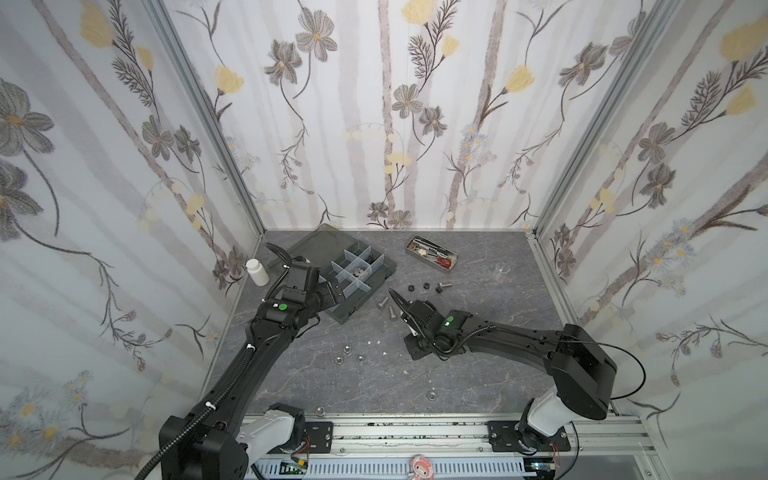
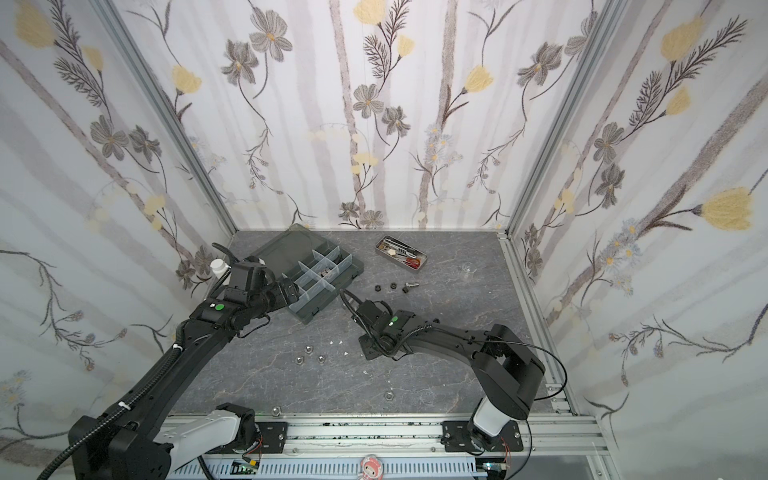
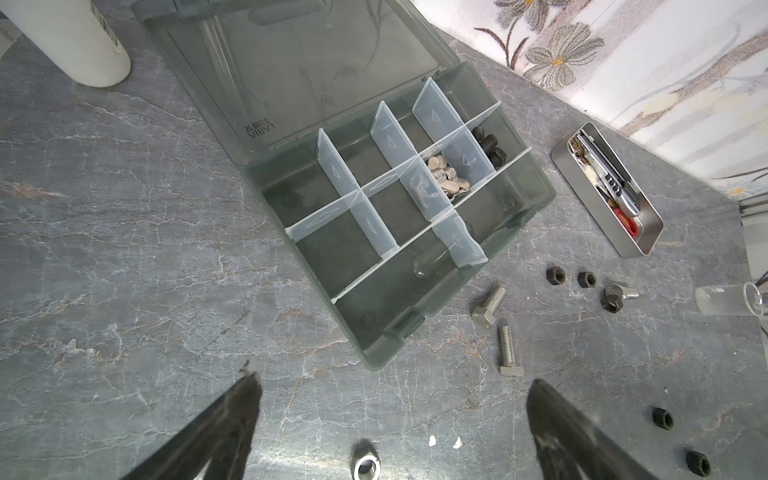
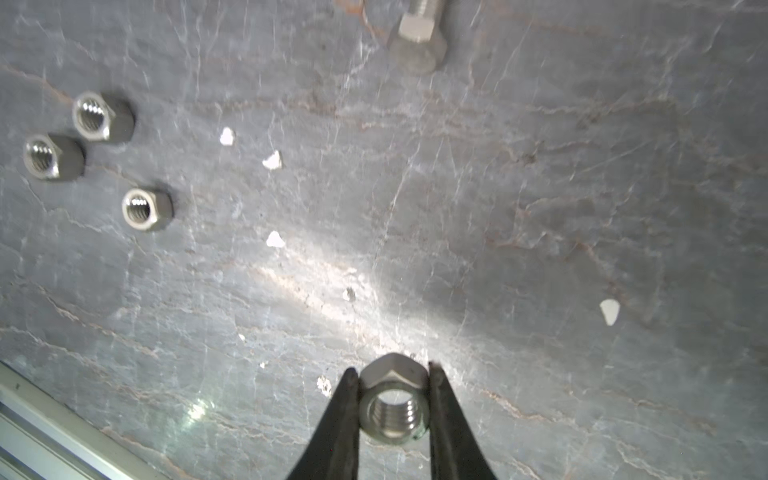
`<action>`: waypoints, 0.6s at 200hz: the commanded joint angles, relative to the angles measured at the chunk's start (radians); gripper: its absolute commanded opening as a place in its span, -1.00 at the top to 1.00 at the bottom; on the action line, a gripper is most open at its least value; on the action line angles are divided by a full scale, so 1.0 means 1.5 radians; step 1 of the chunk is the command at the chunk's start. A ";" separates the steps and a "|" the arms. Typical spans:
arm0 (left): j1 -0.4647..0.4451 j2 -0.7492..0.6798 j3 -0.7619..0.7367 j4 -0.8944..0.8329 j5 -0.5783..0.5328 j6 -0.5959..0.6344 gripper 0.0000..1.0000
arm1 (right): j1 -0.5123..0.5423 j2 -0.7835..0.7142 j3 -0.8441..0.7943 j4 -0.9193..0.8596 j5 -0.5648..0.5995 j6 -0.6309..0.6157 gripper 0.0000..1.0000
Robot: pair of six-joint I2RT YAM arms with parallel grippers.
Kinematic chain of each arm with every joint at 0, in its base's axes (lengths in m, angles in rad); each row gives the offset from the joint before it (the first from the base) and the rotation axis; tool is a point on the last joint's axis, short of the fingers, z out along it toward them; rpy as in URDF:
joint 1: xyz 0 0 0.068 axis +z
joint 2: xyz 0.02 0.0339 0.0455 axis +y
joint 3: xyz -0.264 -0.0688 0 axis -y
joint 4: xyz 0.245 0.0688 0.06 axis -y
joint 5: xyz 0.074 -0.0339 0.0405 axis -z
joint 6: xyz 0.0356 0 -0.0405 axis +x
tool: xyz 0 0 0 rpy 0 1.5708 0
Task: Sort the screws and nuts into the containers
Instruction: 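Grasp the silver hex nut with the right gripper and carry it to the organizer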
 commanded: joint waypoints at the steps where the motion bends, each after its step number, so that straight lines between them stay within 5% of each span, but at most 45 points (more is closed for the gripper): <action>1: 0.001 -0.018 -0.012 -0.007 0.022 0.014 -1.00 | -0.017 0.017 0.039 -0.008 -0.013 -0.036 0.63; 120: 0.001 -0.021 -0.047 -0.025 0.034 0.028 -1.00 | -0.150 0.214 0.327 0.034 -0.106 -0.082 0.65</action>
